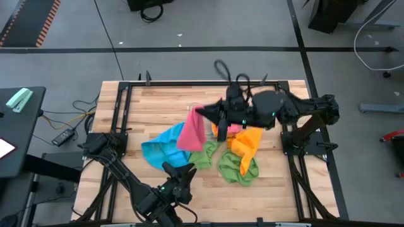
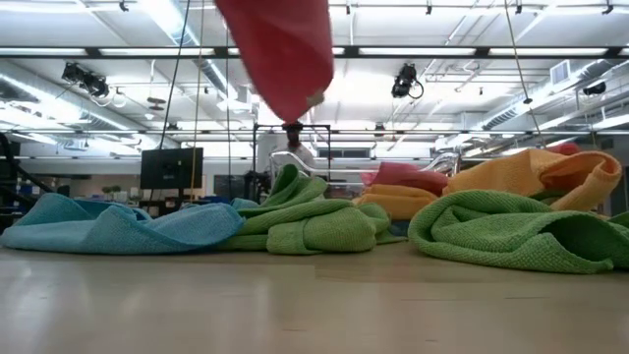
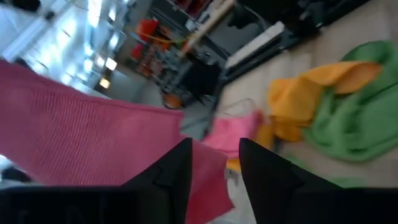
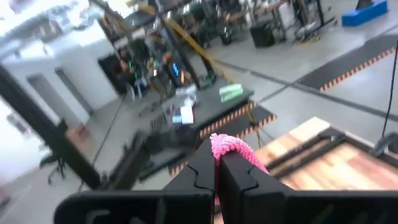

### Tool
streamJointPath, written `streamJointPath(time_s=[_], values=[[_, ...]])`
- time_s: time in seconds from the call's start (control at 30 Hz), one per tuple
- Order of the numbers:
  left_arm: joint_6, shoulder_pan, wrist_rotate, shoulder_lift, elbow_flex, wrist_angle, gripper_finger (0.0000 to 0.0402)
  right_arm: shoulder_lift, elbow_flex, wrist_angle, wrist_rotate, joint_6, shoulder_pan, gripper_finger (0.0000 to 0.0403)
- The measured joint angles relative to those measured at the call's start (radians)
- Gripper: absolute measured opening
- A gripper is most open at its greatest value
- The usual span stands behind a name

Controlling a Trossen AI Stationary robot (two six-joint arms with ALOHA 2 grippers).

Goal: Fold microfiber towels
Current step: Fold the pink microfiber cloth

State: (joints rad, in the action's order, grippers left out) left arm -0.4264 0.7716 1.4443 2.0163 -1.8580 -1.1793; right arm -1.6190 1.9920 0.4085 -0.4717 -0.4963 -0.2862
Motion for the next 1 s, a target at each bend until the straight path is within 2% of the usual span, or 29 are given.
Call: streamJointPath(time_s=[0.13,0.2,0.37,0.57,0.77,0.87,1.0], values=[[0.108,-0.021,0.073,0.000,0.000,0.000,0.0121,0.000,0.043,-0.011,0.063,0.018,0.027,0.0008],[0.154,-0.039,0.074,0.000,0.000,0.000,0.0115,0.002,0.050,-0.029,0.097,0.019,0.033,0.0008],[0.177,-0.095,0.074,0.000,0.000,0.000,0.0114,-0.001,0.063,-0.020,0.106,0.043,0.036,0.0008],[0.207,-0.133,0.074,0.000,0.000,0.000,0.0171,0.000,0.065,-0.020,0.106,0.036,0.035,0.0008],[0.148,-0.162,0.095,0.000,0.000,0.001,0.0240,0.000,0.065,-0.046,0.107,0.023,0.043,0.0008],[0.139,-0.170,0.124,0.000,0.000,0.001,0.0254,0.000,0.065,-0.044,0.107,0.026,0.044,0.0008],[0.178,-0.173,0.127,0.000,-0.001,0.009,0.0244,0.003,0.065,-0.036,0.111,0.029,0.041,0.0008]])
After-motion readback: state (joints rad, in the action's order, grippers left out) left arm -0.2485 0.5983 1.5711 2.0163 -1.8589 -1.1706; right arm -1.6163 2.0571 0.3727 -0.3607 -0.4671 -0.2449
